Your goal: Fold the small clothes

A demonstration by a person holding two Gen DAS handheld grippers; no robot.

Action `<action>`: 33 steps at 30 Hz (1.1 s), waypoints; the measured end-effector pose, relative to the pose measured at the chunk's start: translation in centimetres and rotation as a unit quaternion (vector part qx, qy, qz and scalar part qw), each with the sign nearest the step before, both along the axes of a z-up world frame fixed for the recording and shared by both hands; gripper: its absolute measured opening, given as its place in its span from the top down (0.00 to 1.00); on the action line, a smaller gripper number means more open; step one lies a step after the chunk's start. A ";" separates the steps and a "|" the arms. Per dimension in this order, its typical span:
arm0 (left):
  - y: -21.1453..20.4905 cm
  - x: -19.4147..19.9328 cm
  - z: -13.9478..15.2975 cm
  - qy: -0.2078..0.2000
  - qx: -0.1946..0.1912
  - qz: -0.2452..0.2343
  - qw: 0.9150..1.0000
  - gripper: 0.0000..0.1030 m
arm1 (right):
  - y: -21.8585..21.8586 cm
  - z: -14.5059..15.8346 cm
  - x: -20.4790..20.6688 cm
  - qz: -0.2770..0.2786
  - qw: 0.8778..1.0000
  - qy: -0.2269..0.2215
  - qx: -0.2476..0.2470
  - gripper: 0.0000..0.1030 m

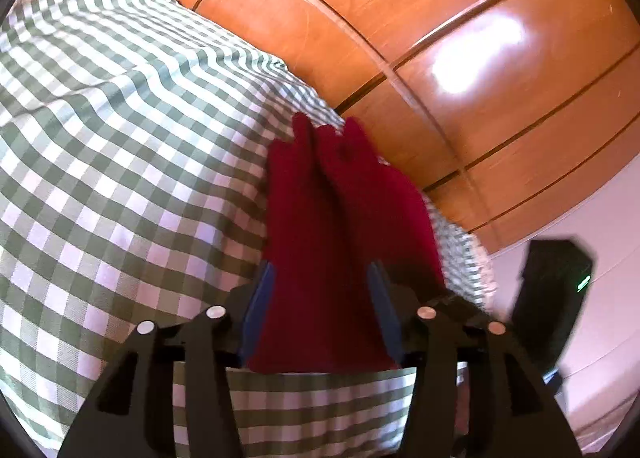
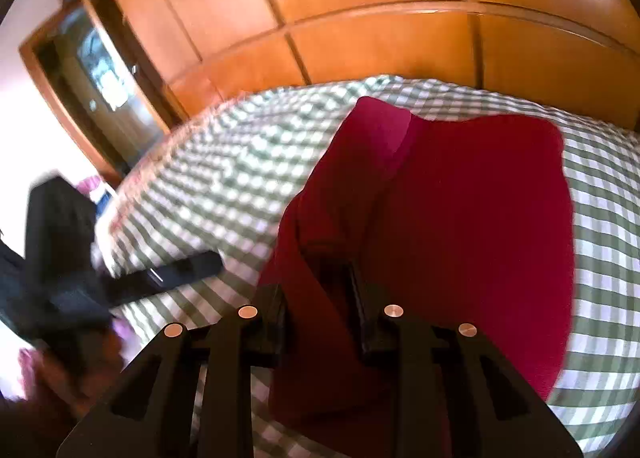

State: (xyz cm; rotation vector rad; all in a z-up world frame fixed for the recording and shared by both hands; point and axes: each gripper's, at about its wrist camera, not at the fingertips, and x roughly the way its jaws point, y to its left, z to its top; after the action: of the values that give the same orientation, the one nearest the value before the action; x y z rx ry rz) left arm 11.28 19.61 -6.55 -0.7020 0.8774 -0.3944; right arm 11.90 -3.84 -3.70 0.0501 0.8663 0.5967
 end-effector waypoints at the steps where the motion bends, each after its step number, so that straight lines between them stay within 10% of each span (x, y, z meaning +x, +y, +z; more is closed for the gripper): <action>1: 0.1 0.1 0.1 0.000 -0.011 -0.004 1.000 0.51 | 0.1 -0.3 -0.3 0.004 1.000 -0.005 -0.005 0.75; 9: -1.7 3.7 -0.1 0.026 -0.076 -0.056 0.995 0.40 | -3.8 1.0 -3.8 0.045 0.996 -0.006 0.076 0.45; 18: -4.1 8.0 -2.7 0.094 -0.093 -0.075 0.988 0.38 | -14.4 -0.6 -7.0 -0.086 0.993 0.006 0.075 0.44; 23: -6.0 8.6 -1.5 0.087 -0.042 -0.080 0.992 0.79 | -14.6 -0.8 -6.3 -0.099 0.993 -0.001 0.071 0.44; 33: -2.7 6.2 0.4 0.054 0.091 -0.051 0.993 0.78 | -6.7 -2.9 -5.6 -0.012 1.000 -0.005 0.012 0.52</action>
State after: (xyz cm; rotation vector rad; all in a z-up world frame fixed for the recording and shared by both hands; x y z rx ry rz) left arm 17.52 16.93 -6.14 -0.5141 1.0398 -0.3642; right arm 6.34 -10.53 -6.57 0.0785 0.8481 0.5843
